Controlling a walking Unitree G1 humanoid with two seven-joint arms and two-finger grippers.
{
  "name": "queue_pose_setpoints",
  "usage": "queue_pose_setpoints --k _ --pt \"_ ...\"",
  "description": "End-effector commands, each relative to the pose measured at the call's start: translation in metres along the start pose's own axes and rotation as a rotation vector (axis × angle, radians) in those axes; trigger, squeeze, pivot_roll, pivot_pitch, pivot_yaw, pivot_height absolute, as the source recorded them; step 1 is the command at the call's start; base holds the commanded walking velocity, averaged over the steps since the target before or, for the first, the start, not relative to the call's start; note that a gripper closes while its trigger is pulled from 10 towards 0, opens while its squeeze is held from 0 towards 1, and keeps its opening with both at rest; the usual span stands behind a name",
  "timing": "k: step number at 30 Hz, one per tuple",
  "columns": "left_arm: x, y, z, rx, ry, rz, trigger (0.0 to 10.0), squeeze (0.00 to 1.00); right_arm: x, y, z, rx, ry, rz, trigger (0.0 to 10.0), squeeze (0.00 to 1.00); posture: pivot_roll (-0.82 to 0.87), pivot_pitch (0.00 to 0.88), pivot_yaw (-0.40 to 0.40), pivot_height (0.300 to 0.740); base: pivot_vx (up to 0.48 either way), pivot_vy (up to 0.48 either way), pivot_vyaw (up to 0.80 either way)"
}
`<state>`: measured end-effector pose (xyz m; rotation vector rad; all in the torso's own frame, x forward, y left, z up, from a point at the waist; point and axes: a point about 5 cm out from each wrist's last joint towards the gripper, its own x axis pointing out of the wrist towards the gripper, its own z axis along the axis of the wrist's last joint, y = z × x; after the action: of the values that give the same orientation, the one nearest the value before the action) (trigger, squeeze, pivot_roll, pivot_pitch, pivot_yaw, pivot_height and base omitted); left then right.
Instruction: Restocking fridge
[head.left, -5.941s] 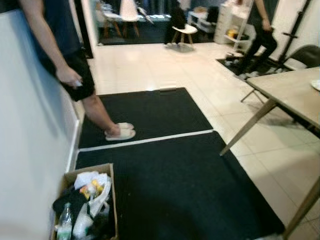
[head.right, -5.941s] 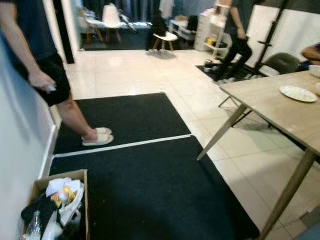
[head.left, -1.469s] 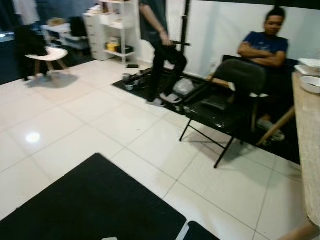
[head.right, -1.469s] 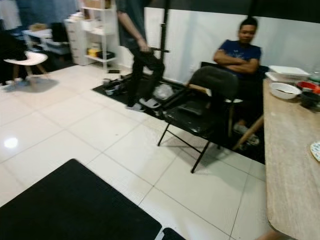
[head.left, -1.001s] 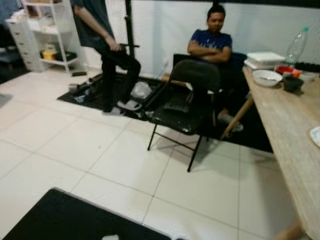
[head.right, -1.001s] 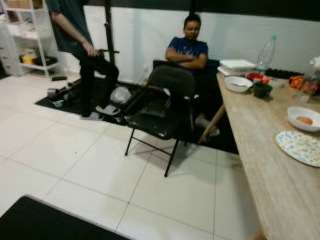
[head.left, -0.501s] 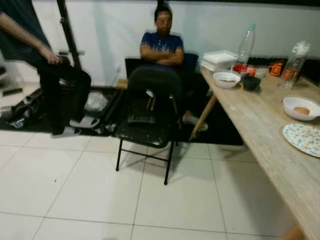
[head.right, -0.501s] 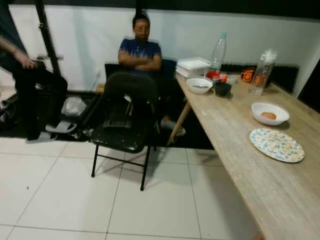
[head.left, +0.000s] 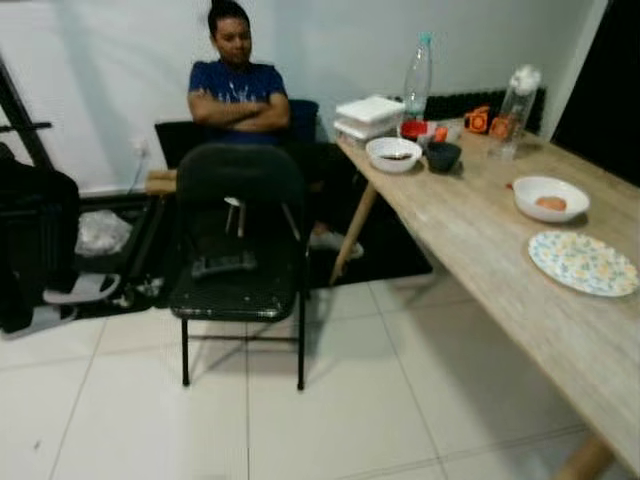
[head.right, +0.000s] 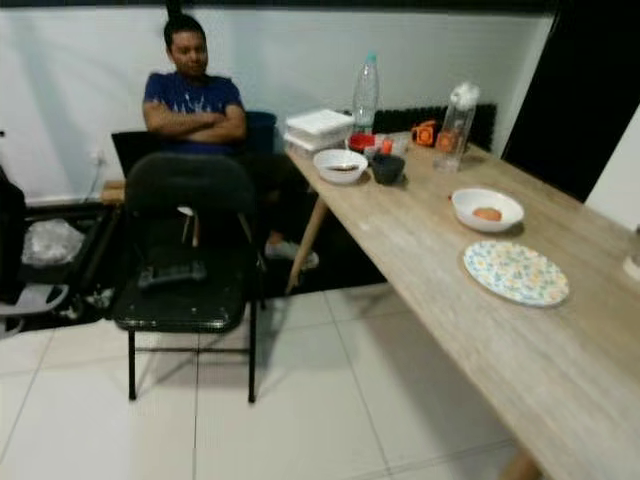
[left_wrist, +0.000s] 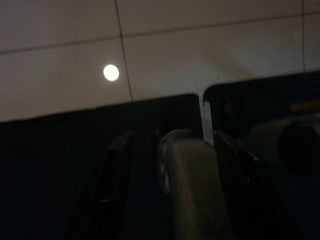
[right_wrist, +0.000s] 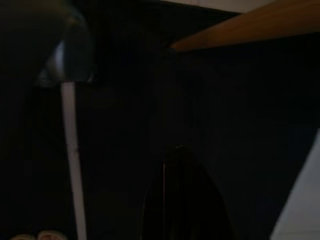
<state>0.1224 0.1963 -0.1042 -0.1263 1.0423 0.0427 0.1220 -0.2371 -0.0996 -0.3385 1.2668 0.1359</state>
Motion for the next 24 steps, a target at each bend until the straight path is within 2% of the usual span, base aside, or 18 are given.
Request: queue_pose_setpoints --k 1,24 --pt "-0.0006 0.0002 -0.0037 0.006 0.016 0.001 10.0 0.00 -0.0004 0.0006 -0.0074 0.005 0.022 0.001 10.0 0.00 -0.09 0.000 -0.001 0.740 0.000 0.000 -0.79" --pt "-0.0004 -0.0006 -0.0037 0.001 0.015 0.006 10.0 0.00 -0.0003 0.0010 -0.0082 0.029 0.024 -0.009 10.0 0.00 -0.10 0.000 0.000 0.740 0.000 0.000 -0.79"
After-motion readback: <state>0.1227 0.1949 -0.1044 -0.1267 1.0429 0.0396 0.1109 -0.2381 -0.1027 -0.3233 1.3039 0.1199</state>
